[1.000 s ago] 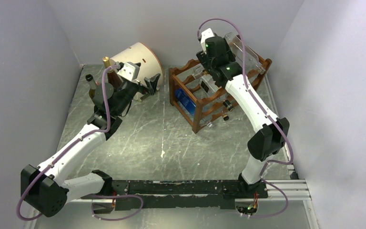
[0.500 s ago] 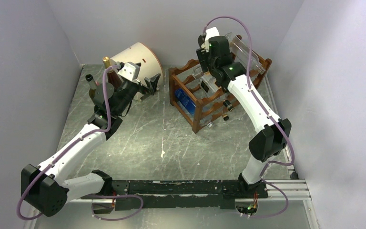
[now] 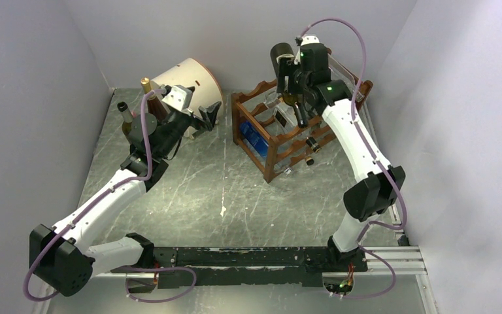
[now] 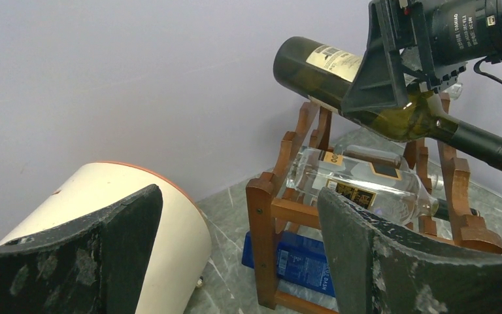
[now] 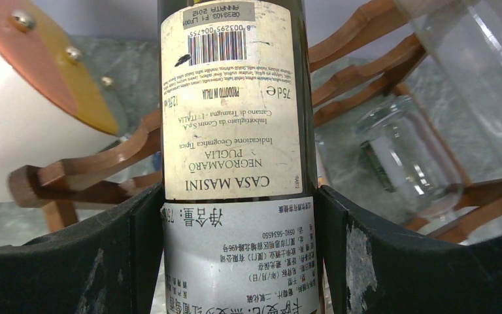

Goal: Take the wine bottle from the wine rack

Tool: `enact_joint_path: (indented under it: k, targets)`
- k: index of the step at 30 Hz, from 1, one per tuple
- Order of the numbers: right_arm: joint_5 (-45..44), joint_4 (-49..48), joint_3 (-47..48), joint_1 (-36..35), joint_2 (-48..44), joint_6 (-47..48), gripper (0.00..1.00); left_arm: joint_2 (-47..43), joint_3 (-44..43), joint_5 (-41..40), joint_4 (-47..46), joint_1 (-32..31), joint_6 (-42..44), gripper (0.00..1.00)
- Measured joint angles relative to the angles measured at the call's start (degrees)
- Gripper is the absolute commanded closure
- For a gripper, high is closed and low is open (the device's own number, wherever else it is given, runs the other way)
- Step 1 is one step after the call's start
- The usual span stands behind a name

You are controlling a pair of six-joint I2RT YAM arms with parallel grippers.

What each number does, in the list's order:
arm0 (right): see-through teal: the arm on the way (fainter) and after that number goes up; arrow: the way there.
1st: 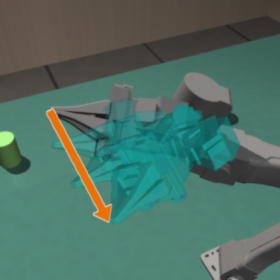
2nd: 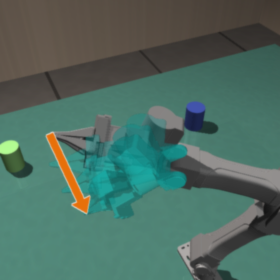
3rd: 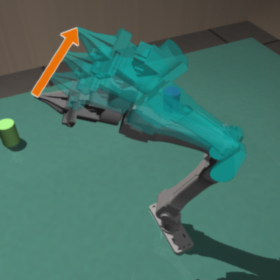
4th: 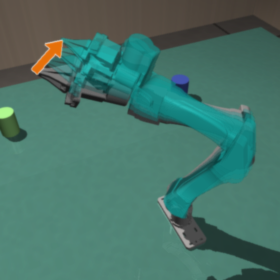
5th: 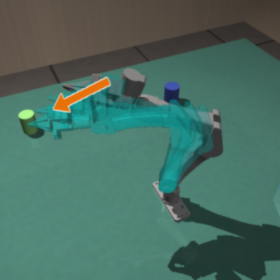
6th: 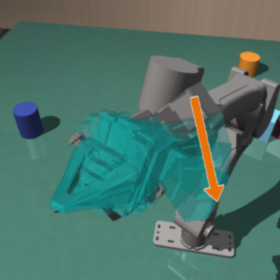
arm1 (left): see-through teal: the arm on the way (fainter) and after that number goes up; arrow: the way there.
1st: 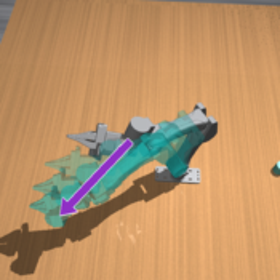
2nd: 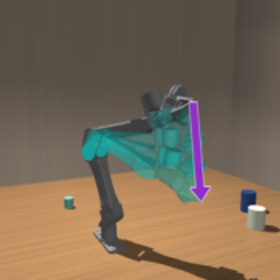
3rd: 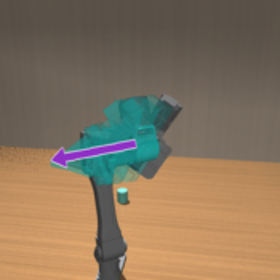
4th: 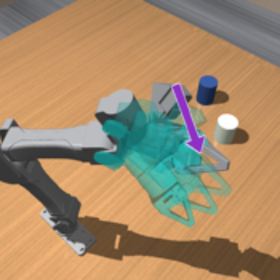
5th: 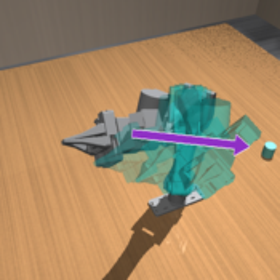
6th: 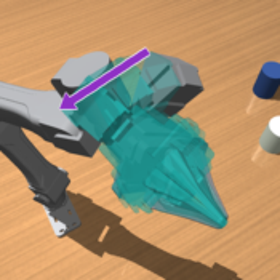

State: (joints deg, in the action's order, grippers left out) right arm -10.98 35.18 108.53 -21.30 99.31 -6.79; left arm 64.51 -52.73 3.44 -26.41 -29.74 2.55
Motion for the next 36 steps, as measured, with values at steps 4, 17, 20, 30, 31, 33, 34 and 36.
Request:
enact_joint_path:
  k: [4, 17, 20, 30, 31, 33, 34, 36]
  targets:
    - [5.14, 1.16, -0.04, 1.42, -0.81, -5.64, 1.0, 0.0, 0.0, 0.96, -0.44, 0.0, -0.22, 0.09]
    - [23.3, -0.39, -3.87, 3.19, -6.67, -25.35, 1.0, -0.87, 6.97, 12.83, -9.05, -0.68, 4.31, 0.13]
    - [27.98, -1.22, -4.46, 2.89, -6.6, -29.07, 1.0, -2.86, 9.46, 16.72, -10.99, -2.93, 8.55, 0.14]
    - [32.79, -8.28, -12.79, -5.22, -7.61, -39.23, 1.0, -8.79, 15.45, 19.61, -14.43, -14.49, 27.8, 0.16]
    - [32.89, -8.68, -13.22, -6.64, -7.61, -40.02, 1.0, -8.92, 15.89, 19.28, -14.34, -15.3, 29.97, 0.18]
    - [32.89, -9.11, -13.57, -8.94, -7.61, -41.31, 1.0, -8.96, 16.5, 18.45, -13.9, -16.68, 33.99, 0.2]
    - [32.98, -9.62, -13.77, -10.03, -7.61, -42.01, 1.0, -8.96, 16.72, 17.92, -13.66, -17.25, 35.95, 0.2]
    - [33.68, -11.32, -14.34, -12.02, -7.61, -43.56, 1.0, -8.96, 16.98, 16.9, -13.05, -18.08, 39.17, 0.21]
